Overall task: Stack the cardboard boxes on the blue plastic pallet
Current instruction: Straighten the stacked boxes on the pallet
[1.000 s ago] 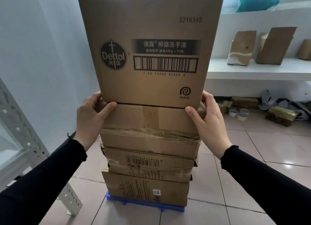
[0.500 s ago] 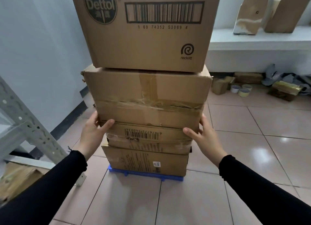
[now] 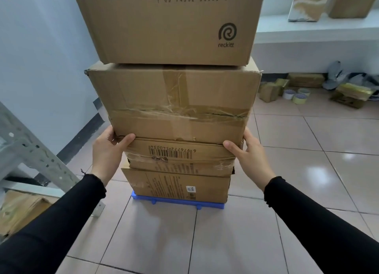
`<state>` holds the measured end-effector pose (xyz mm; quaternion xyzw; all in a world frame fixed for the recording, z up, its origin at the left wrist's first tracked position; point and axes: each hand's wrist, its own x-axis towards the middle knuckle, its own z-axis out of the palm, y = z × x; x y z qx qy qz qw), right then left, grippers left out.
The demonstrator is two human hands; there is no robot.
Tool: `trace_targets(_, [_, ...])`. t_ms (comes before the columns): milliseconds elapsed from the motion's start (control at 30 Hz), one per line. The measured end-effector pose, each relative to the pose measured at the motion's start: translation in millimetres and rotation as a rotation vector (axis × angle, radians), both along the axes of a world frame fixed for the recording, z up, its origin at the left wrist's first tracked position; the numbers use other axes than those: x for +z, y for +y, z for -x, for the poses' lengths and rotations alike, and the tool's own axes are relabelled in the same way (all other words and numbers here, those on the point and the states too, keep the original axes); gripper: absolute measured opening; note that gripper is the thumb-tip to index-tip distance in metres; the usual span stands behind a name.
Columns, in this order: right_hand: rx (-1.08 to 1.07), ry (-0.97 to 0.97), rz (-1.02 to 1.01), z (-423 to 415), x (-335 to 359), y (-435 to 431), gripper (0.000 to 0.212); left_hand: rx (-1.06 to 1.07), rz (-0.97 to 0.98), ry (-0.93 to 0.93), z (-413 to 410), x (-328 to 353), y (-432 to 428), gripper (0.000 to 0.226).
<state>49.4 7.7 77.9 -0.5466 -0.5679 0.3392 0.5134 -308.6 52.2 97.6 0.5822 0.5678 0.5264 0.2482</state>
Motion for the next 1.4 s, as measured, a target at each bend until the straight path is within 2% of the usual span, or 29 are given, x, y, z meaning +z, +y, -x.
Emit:
trace_targets(167, [-0.007, -0.061, 0.025, -2, -6, 1, 0.055, 0.001, 0.001, -0.002, 0, -4, 1, 0.036])
trace_targets(267, [0.038, -0.006, -0.019, 1, -4, -5, 0.060, -0.021, -0.009, -0.056, 2, -14, -1, 0.057])
trace_targets(300, [0.045, -0.013, -0.035, 1, -6, -8, 0.070, -0.014, 0.012, -0.073, 3, -21, -2, 0.072])
trace_targets(367, [0.037, -0.048, 0.017, 1, -21, -10, 0.103, 0.000, 0.091, -0.076, 8, -40, -4, 0.097])
trace_targets(400, [0.029, -0.051, 0.084, 0, -31, -11, 0.118, 0.000, 0.135, -0.062, 11, -51, -5, 0.104])
trace_targets(467, [0.012, -0.055, 0.210, 0, -50, -14, 0.131, -0.026, 0.219, 0.015, 15, -72, -8, 0.105])
trace_targets(533, [-0.001, -0.071, 0.301, 6, -63, -16, 0.123, -0.066, 0.297, 0.091, 13, -84, -12, 0.085])
trace_targets(633, [0.026, -0.037, 0.327, 15, -76, -16, 0.075, -0.068, 0.354, 0.143, 8, -94, -7, 0.059])
trace_targets(667, [0.022, -0.031, 0.323, 17, -79, -15, 0.068, -0.069, 0.354, 0.138, 7, -95, -6, 0.054])
trace_targets(833, [-0.012, 0.034, 0.289, 20, -93, -9, 0.065, -0.031, 0.344, 0.149, 8, -99, -2, 0.048])
trace_targets(1100, [-0.103, -0.034, 0.287, 29, -94, -4, 0.059, 0.019, 0.312, 0.145, 5, -103, 0, 0.039])
trace_targets(1400, [-0.137, -0.068, 0.251, 34, -92, -1, 0.067, 0.009, 0.297, 0.152, 7, -106, 5, 0.043])
